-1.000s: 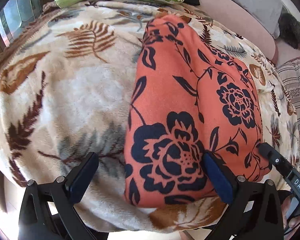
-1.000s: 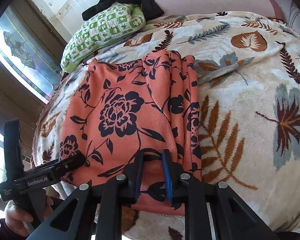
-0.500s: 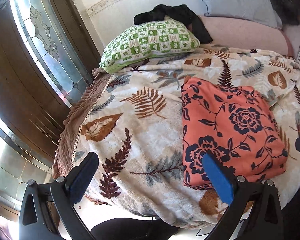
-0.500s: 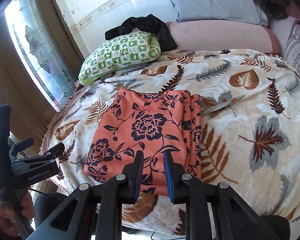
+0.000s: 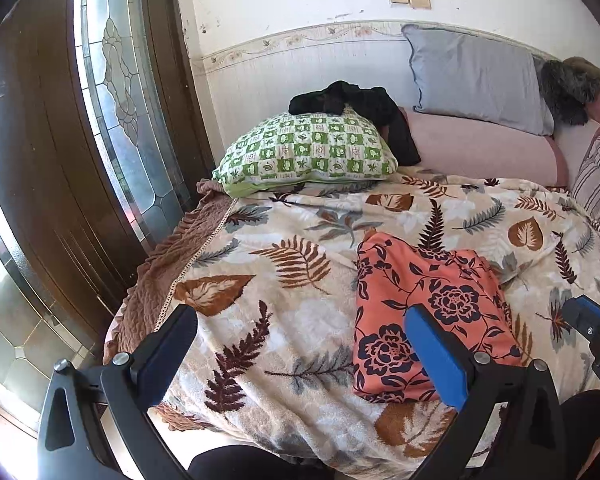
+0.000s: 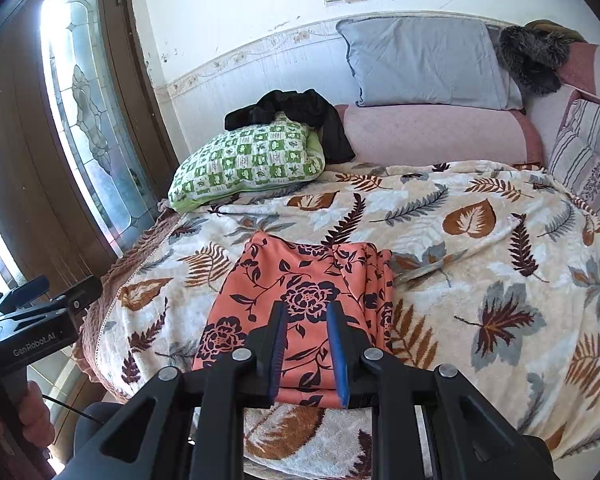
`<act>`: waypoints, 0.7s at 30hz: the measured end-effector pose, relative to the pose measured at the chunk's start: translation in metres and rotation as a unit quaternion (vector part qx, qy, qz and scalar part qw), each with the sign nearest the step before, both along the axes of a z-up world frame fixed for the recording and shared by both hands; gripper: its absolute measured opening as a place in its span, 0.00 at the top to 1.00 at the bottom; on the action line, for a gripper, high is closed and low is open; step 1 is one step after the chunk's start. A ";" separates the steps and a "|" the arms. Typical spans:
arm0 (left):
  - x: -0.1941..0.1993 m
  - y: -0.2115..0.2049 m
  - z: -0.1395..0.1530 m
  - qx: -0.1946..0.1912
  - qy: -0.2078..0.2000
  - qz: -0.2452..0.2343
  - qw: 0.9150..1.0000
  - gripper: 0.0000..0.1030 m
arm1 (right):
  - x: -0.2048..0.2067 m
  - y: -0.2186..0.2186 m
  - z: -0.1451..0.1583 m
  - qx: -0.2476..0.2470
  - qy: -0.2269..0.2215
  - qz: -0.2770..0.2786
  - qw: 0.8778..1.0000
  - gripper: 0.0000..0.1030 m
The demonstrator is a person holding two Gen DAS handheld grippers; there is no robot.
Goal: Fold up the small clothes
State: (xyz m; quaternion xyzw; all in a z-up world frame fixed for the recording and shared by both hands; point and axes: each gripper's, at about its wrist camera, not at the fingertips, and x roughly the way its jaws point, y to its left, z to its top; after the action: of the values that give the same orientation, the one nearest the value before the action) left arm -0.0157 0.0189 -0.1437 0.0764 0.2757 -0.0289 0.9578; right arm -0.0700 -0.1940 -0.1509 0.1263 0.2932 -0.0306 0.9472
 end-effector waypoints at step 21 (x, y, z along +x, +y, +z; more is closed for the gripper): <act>-0.035 0.006 0.036 -0.026 -0.040 -0.043 0.998 0.00 | -0.023 0.028 0.031 -0.037 -0.034 0.008 0.999 0.77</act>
State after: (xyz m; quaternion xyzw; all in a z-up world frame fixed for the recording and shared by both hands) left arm -0.0512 0.0244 -0.1076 0.0645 0.2327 -0.0743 0.9676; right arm -0.0928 -0.1664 -0.1199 0.0902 0.2607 -0.0290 0.9608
